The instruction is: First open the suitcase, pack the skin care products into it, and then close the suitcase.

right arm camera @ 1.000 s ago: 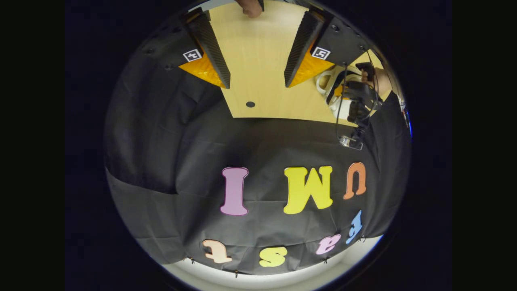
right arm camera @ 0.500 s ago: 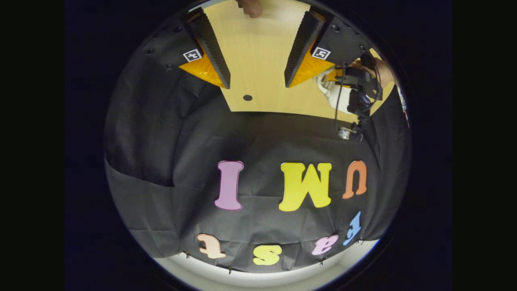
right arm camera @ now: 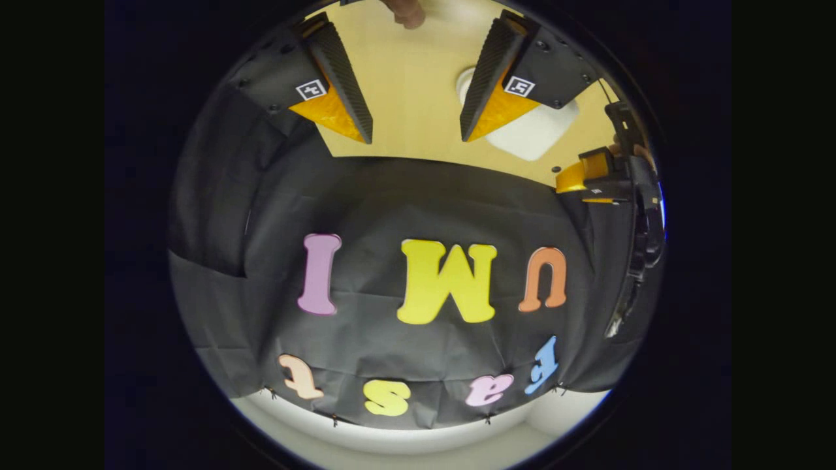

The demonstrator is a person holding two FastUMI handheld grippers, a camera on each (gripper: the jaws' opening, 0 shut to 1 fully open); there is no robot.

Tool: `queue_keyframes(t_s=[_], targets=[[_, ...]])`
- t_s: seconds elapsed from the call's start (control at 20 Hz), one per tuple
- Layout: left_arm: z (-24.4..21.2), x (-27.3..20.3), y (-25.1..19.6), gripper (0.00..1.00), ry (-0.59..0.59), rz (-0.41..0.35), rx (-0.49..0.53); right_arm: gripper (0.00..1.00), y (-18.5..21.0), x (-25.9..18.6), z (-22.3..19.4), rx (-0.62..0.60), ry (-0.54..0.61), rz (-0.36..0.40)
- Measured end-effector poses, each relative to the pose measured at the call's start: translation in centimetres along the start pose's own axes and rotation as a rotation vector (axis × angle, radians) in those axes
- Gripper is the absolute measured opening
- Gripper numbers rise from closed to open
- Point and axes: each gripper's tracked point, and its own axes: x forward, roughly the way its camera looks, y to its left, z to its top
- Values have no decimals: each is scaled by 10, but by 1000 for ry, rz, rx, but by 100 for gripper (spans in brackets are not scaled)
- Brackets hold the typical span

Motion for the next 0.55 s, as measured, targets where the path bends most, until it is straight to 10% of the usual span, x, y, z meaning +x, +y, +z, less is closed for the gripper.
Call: queue_keyframes(t_s=[0.55], targets=[[-4,-12,48,98,-34,28,-98,77,95,29,41,-49,-73,101]])
